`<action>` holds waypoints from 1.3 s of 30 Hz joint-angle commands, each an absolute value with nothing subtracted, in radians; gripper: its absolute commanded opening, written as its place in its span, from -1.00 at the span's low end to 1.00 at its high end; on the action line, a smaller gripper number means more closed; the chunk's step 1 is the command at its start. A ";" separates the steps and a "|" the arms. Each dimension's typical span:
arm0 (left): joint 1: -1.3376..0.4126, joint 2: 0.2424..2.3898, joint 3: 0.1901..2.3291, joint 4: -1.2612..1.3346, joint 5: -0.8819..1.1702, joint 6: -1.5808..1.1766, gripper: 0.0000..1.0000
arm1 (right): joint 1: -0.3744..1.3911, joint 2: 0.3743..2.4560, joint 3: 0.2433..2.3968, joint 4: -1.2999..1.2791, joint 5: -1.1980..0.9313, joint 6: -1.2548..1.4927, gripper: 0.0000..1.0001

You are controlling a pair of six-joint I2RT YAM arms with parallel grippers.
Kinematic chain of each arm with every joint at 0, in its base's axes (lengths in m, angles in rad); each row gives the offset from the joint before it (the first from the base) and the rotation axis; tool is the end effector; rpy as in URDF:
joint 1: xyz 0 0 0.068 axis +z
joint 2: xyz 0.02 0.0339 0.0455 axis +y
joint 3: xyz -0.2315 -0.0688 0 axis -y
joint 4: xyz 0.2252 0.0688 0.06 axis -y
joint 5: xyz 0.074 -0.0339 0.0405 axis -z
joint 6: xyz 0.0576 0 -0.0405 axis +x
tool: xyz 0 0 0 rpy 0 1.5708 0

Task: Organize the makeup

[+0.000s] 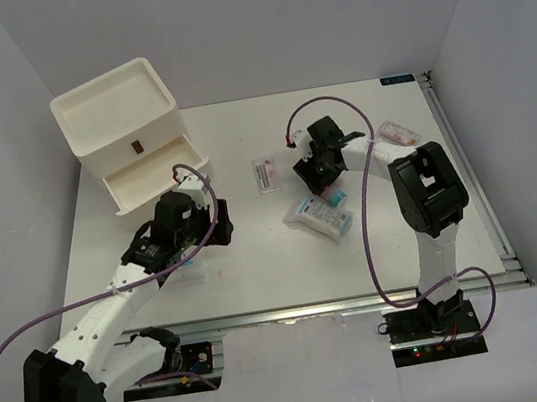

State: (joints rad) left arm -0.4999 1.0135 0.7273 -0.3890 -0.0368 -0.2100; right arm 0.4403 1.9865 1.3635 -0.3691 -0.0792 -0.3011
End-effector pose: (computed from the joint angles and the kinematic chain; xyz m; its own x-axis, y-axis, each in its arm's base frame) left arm 0.2057 -0.1099 0.2217 -0.6311 0.1073 -0.7682 0.3295 0.9337 -0.1402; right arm 0.3629 0.1760 0.1326 -0.5856 -0.6027 -0.5420 -0.6677 0.7378 -0.0989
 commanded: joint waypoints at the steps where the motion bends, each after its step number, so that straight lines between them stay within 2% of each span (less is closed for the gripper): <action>1: -0.505 0.980 0.723 -0.379 -0.024 -0.209 0.96 | 0.446 1.988 1.408 -0.391 -0.082 -0.316 -0.02; 3: -0.505 0.976 0.723 -0.379 -0.025 -0.209 0.96 | 0.446 1.961 1.411 -0.399 -0.110 -0.319 -0.41; 4: -0.505 0.976 0.723 -0.379 -0.025 -0.209 0.96 | 0.447 1.948 1.412 -0.400 -0.123 -0.321 -0.53; 8: -0.505 0.967 0.721 -0.377 -0.019 -0.207 0.96 | 0.448 1.866 1.428 -0.414 -0.189 -0.338 -0.80; 16: -0.505 0.780 0.729 -0.304 0.054 -0.207 0.96 | 0.539 1.806 1.580 -0.534 -0.290 -0.554 -0.84; 23: -0.505 0.550 0.821 -0.304 0.015 -0.263 0.96 | 0.712 1.976 1.982 -0.667 -0.230 -0.814 -0.84; 25: -0.505 0.490 0.868 -0.305 0.020 -0.288 0.96 | 0.774 2.069 2.156 -0.657 -0.169 -0.885 -0.84; 28: -0.505 0.434 0.908 -0.305 0.036 -0.320 0.96 | 0.872 2.135 2.258 -0.579 -0.113 -0.987 -0.84; 32: -0.505 0.376 0.953 -0.309 0.035 -0.337 0.96 | 0.967 2.185 2.230 -0.377 -0.012 -1.111 -0.80; 39: -0.505 0.340 0.963 -0.353 0.016 -0.341 0.96 | 1.045 2.351 2.327 -0.049 0.097 -1.302 -0.77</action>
State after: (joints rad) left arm -0.4999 0.3402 0.9506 -0.2969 0.0217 -0.3246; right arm 1.0307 2.2876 2.2291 -0.3491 -0.0082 -1.1325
